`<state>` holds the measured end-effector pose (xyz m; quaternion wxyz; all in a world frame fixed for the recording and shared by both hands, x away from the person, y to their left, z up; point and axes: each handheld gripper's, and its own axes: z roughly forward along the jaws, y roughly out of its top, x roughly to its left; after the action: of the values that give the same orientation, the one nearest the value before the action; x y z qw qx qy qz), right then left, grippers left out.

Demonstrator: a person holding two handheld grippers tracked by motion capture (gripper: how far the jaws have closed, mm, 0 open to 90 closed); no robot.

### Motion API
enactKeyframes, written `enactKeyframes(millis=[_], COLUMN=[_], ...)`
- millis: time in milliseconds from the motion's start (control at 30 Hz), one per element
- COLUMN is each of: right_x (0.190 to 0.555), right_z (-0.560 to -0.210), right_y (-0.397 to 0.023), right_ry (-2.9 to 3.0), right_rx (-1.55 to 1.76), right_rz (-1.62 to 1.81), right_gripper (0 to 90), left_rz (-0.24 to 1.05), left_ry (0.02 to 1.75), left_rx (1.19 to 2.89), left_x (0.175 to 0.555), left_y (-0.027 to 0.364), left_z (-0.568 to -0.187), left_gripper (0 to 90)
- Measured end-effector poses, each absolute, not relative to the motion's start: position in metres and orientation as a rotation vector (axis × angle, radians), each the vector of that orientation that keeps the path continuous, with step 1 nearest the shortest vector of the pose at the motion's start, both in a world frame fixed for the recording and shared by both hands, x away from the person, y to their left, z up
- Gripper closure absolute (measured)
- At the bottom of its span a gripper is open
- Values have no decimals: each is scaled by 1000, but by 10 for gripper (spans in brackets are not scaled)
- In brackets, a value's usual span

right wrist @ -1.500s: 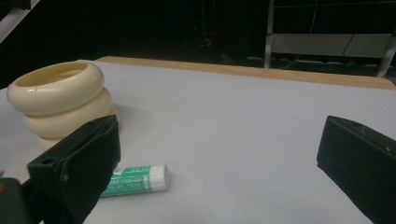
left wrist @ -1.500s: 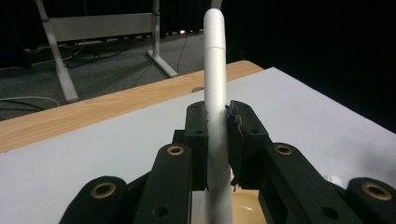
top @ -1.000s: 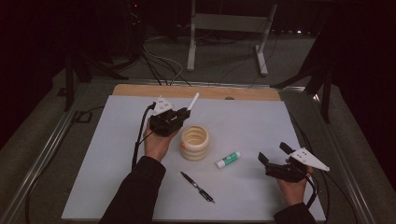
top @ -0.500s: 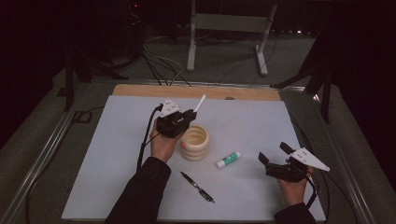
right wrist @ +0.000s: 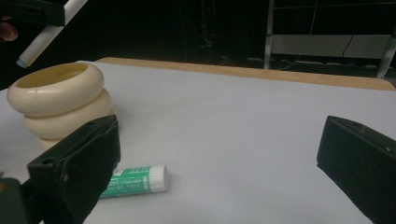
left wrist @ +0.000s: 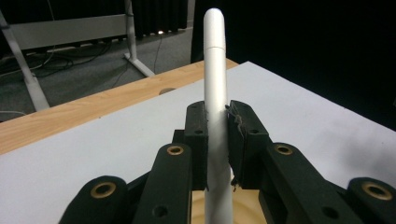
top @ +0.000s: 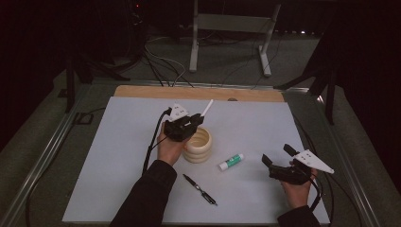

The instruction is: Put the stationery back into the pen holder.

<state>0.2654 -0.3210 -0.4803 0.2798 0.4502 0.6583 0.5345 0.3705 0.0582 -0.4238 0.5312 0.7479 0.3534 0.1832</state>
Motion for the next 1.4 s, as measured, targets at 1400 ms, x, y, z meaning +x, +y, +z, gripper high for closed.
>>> enactKeyframes(millis=[1400], right_x=[266], right_z=[-480], right_y=[-321], right_ry=[1769], right_rx=[1208], right_rz=[1432], right_gripper=[2], left_rz=[410], left_ry=[859], left_rx=[1836], left_x=[371], left_y=[51], left_z=[-457], left_gripper=[790])
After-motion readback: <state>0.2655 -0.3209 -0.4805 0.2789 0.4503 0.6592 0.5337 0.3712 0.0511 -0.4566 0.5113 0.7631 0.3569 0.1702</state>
